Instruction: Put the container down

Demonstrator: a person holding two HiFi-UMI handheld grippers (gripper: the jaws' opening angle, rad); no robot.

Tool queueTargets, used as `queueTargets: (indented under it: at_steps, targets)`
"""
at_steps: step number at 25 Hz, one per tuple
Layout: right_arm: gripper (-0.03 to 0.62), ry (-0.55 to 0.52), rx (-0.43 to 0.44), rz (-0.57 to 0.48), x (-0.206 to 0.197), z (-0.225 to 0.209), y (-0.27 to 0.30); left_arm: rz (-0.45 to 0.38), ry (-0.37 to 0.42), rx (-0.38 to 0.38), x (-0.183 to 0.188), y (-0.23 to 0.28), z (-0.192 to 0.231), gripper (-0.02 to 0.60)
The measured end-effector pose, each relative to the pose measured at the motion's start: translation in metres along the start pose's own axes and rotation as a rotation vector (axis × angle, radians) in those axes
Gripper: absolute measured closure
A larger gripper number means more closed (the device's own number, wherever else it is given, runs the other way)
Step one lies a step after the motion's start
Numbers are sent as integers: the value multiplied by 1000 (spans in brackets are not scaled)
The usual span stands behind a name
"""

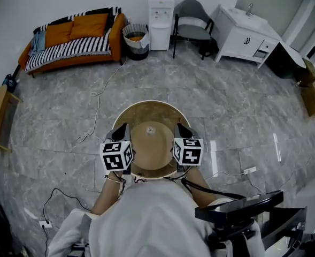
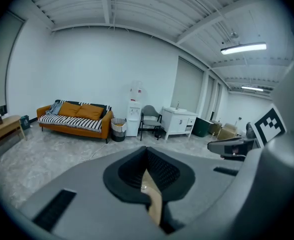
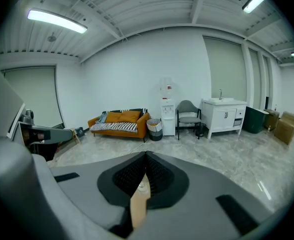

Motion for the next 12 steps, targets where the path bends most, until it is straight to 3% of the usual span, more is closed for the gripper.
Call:
queueTargets:
  at_steps: [12]
  targets:
    - [571, -11, 7, 8, -2, -4, -7, -3, -15, 23, -5, -6, -1, 574]
Point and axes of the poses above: the fingertips, and each gripper's own axes: y forward along the fingers, z to its left, x out of its top, the point moved 2 cm from there along -y, backward along the fingers, and after that the axes turned 13 degrees about z, right-handed, at the moved point
